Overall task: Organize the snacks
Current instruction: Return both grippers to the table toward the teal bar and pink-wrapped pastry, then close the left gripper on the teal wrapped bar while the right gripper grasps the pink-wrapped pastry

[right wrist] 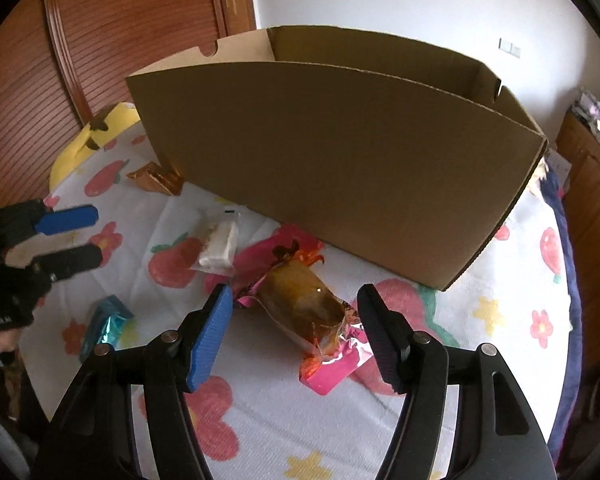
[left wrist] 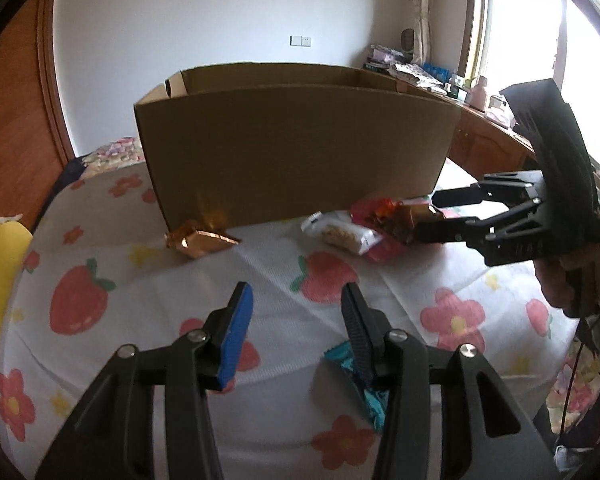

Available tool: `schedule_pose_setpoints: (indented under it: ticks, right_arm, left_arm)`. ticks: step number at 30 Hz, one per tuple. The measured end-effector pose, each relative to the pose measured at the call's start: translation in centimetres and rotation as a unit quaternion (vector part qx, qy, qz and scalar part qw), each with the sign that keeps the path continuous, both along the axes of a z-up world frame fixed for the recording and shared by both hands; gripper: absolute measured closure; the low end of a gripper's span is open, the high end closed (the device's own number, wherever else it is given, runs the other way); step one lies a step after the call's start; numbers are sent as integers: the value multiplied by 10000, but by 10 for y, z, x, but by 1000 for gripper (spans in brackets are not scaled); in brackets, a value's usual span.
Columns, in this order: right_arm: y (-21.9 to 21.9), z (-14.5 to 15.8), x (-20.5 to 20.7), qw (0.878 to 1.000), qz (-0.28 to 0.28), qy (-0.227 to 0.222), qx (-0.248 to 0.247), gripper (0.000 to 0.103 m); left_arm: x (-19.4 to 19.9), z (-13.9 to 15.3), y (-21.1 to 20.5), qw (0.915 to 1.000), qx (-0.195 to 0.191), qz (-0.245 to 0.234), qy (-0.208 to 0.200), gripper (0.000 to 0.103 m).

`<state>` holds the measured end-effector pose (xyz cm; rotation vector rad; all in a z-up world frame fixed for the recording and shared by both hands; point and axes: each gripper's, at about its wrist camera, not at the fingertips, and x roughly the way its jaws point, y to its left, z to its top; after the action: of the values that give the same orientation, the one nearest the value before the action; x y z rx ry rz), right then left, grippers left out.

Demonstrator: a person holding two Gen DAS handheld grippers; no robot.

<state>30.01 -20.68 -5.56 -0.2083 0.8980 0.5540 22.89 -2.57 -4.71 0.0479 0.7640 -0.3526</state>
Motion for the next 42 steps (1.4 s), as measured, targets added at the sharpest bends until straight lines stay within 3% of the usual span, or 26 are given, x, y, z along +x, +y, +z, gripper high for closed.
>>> schedule_pose_setpoints:
  ticks: [8,11,20,27,35,38,42]
  right_arm:
    - [4,-3,-7,9994,237,192,-172,34]
    - [9,-5,-11,9990,269,91,-352,36]
    - [9,8,3,9993,254,-22,-278,35]
    - [20,-1,22,9977,493,336,-311,35]
    - [22,-14,4,9943,765,497,-557,35]
    - [19,-16,-5,9942,675,419,-722,46]
    - [10,-20,-16,9961,474,335,-667,52]
  left_arm:
    - [-11,-8,-3,9996,-79,-97,264,56]
    - [-17,-9,-8,9993,-104,-121,324,56]
    - [-28,-9,-17,9990,-158,-149,379,55]
    - [-28,-9,-15,9989,-214,-130,404,55]
    - [-32,-8,-17,9988,-261,-101,413,55]
    - [-33,-9,-20,9986,-258,-122,436,55]
    - [-33,-12,-24,9983,-237,-141,511,55]
